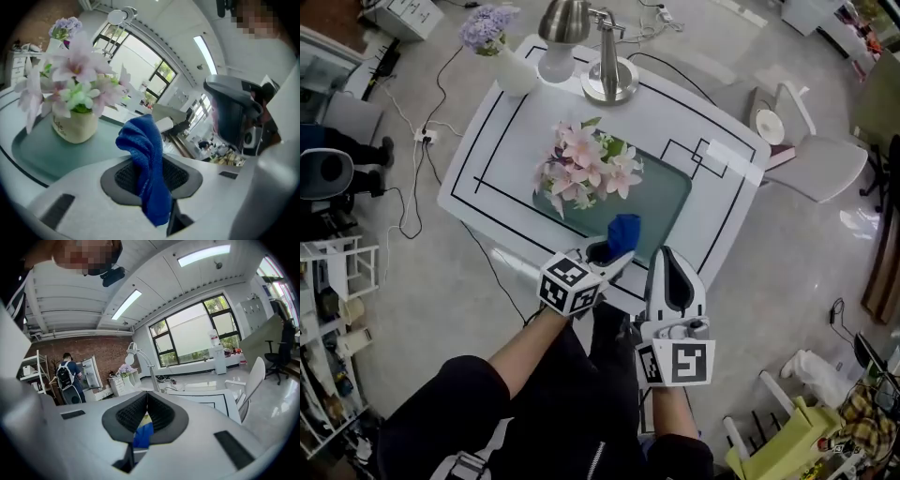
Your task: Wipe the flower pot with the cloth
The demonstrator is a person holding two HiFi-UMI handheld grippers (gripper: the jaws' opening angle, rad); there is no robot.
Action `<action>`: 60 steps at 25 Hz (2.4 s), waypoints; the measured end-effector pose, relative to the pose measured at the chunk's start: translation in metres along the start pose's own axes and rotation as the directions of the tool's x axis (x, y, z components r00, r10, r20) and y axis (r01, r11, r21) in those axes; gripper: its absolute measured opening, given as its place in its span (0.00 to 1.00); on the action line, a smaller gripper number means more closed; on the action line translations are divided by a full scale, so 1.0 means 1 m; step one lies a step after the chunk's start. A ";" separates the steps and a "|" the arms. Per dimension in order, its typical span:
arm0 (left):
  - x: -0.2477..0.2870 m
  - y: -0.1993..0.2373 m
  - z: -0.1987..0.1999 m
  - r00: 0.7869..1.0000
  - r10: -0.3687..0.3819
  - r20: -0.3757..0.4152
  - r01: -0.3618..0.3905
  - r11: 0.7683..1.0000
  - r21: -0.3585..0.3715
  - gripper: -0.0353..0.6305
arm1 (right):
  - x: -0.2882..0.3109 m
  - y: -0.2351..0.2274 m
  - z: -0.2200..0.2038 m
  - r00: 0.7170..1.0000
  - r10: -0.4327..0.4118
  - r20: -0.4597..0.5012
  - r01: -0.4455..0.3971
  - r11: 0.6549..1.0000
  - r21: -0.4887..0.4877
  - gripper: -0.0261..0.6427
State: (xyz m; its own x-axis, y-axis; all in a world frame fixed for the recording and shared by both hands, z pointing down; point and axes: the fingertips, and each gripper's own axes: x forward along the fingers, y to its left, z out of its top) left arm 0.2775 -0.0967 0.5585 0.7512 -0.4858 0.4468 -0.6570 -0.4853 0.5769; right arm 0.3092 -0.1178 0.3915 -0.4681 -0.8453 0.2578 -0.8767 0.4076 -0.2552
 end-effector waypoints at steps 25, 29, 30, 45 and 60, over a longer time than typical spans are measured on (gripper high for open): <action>0.069 0.095 0.060 0.823 0.468 0.321 -0.172 0.745 -0.645 0.24 | 0.013 -0.008 0.010 0.984 0.170 -0.058 -0.169 0.985 0.019 0.05; 0.053 0.089 0.050 0.818 0.470 0.331 -0.106 0.689 -0.717 0.24 | 0.020 0.005 0.012 0.978 0.203 -0.051 -0.202 0.979 0.021 0.05; 0.049 0.088 0.048 0.815 0.475 0.332 -0.100 0.679 -0.727 0.24 | 0.020 0.007 0.011 0.977 0.205 -0.053 -0.204 0.979 0.025 0.05; -0.007 0.084 0.025 0.774 0.514 0.370 -0.079 0.659 -0.748 0.24 | 0.004 0.032 0.006 0.979 0.200 -0.034 -0.198 0.979 0.035 0.05; -0.100 -0.019 0.059 0.916 0.113 0.386 -0.172 0.978 0.122 0.24 | -0.034 0.069 0.016 0.999 0.007 0.054 -0.001 0.995 -0.101 0.05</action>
State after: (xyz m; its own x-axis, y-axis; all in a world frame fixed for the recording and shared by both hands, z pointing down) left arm 0.2111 -0.0812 0.4621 0.5894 -0.7799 0.2105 -0.7791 -0.4798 0.4036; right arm 0.2663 -0.0668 0.3506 -0.4675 -0.8598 0.2057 -0.8828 0.4415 -0.1606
